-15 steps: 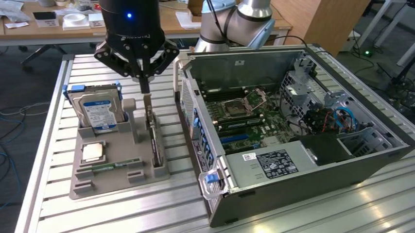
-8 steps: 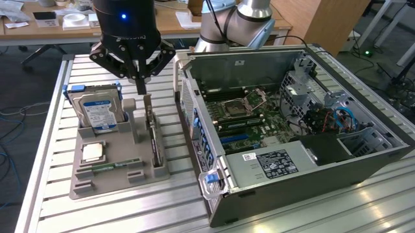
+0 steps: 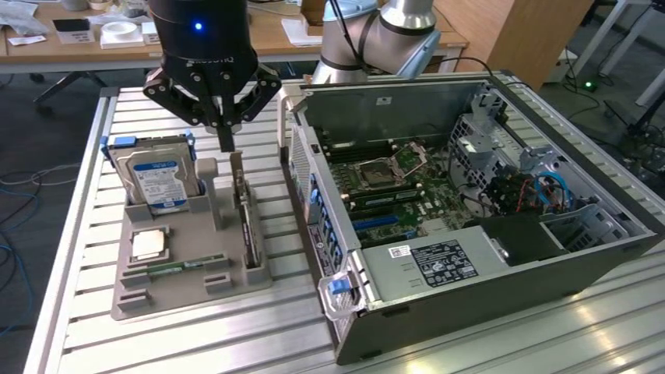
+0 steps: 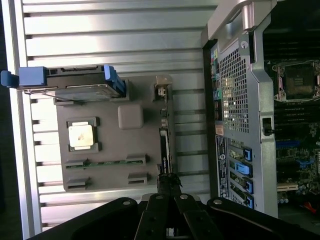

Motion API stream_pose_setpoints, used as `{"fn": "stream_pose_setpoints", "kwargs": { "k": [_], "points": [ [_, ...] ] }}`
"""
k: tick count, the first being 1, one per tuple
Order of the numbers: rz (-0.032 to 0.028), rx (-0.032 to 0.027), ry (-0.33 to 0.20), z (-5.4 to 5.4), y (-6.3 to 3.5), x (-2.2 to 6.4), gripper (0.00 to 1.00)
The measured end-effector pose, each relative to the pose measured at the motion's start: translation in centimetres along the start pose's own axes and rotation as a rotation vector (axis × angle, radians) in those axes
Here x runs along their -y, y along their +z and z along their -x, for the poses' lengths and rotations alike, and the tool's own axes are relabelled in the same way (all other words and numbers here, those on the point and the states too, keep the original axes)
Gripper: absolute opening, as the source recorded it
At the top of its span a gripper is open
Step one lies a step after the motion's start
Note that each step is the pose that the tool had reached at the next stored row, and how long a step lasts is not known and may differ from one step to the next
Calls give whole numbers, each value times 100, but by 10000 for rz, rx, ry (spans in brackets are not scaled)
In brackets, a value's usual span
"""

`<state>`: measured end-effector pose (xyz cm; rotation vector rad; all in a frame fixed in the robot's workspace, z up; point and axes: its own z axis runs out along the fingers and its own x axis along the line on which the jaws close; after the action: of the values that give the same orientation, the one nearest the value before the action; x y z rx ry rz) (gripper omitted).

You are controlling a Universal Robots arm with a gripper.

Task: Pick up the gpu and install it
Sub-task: 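Pick up the gpu and move the gpu toward the slot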

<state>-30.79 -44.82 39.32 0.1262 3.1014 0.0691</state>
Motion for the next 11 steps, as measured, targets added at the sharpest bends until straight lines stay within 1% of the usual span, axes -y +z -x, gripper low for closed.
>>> {"fn": "stream_pose_setpoints", "kwargs": {
  "k": [11],
  "points": [
    [0, 0, 0, 0, 0, 0, 11]
  ]
}}
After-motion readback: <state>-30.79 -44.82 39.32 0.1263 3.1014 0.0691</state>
